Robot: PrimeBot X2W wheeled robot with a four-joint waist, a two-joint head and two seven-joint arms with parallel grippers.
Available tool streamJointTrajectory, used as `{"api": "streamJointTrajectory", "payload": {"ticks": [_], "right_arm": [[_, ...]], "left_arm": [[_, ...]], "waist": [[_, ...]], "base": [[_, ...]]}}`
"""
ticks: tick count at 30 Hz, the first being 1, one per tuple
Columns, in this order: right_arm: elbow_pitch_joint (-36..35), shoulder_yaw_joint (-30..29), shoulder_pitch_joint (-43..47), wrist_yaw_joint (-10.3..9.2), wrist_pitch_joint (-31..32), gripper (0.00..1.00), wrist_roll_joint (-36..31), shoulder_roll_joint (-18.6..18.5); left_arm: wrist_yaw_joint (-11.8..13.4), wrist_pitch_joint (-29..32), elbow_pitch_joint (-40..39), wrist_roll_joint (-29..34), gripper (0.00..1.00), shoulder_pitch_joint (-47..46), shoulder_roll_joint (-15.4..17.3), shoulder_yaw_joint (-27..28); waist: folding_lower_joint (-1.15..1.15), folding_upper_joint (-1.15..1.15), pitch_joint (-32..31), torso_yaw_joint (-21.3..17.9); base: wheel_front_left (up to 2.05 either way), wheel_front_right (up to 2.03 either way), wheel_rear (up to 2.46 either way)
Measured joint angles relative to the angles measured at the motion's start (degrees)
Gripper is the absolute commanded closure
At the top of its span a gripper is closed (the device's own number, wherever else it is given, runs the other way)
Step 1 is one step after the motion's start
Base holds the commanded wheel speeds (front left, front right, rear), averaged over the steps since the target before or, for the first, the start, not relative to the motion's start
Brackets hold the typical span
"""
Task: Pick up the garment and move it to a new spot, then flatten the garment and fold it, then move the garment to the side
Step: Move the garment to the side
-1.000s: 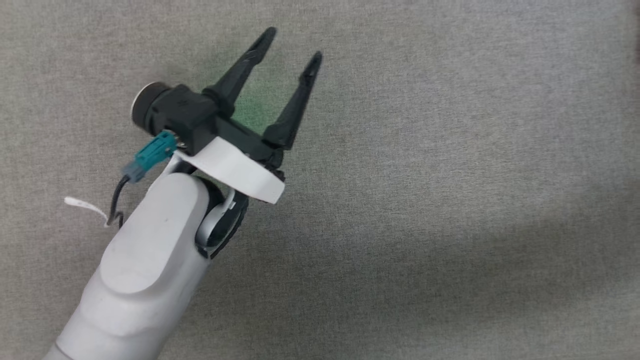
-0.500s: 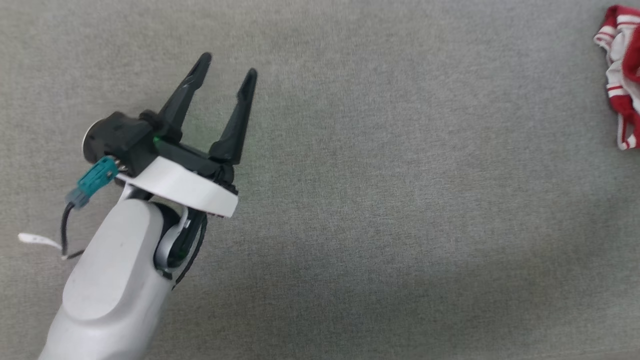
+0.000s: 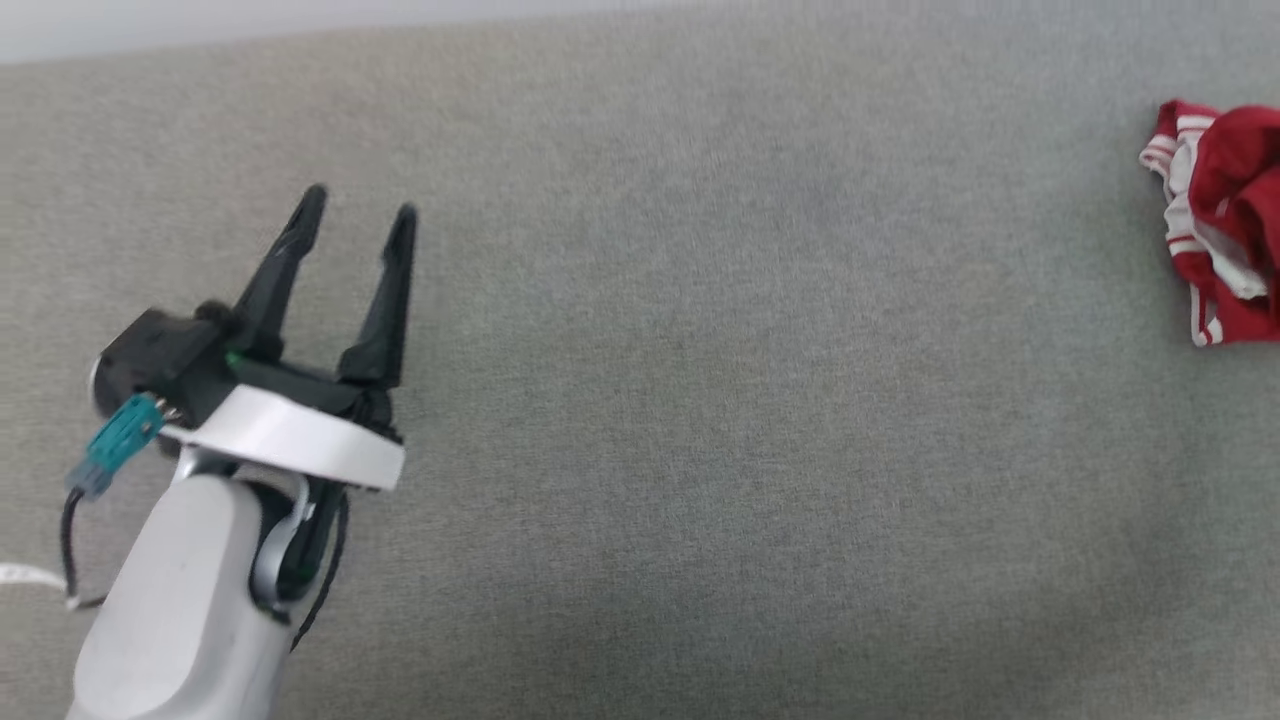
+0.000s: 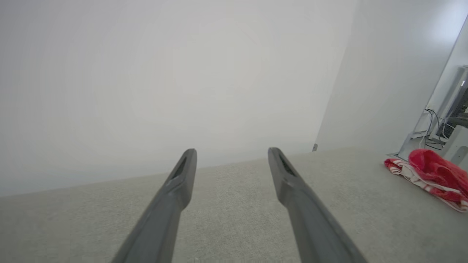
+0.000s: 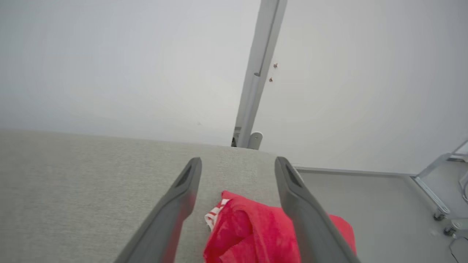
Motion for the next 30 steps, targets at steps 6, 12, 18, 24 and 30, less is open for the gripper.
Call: {"api": "streamJointTrajectory", "payload": {"ticks": [6, 12, 18, 24, 30], "right_arm": [[-5.2, 0.1, 6.5, 0.00, -2.3, 0.00, 1.3, 2.1], [-10.7, -1.4, 14.2, -0.02, -3.5, 0.00, 1.0, 3.1], [-16.0, -4.8, 22.2, -0.02, -4.0, 0.00, 0.7, 5.1], [-22.3, -9.0, 30.5, -0.04, -4.4, 0.00, -1.9, 8.2], [-27.9, -13.3, 37.8, -0.04, -4.5, 0.00, -4.7, 12.3]], "left_arm": [[0.0, 0.0, -0.9, 1.9, 0.00, 5.1, -0.2, 4.5], [0.1, 0.0, -2.3, 3.7, 0.00, 10.8, -0.6, 9.0], [0.2, 0.0, -3.5, 5.4, 0.00, 16.6, -1.6, 12.8], [0.2, 0.0, -5.1, 6.3, 0.00, 21.9, -2.8, 16.5], [0.1, 0.0, -6.3, 6.7, 0.00, 25.9, -3.9, 19.0]], "waist": [[0.00, 0.00, -3.3, 0.9], [0.00, 0.00, -6.1, 2.0], [0.00, 0.00, -8.4, 3.4], [0.00, 0.00, -10.3, 4.5], [0.00, 0.00, -12.0, 5.2]], "base": [[0.00, 0.00, 0.00], [0.00, 0.00, 0.00], [0.00, 0.00, 0.00], [0.00, 0.00, 0.00], [0.00, 0.00, 0.00]]}}
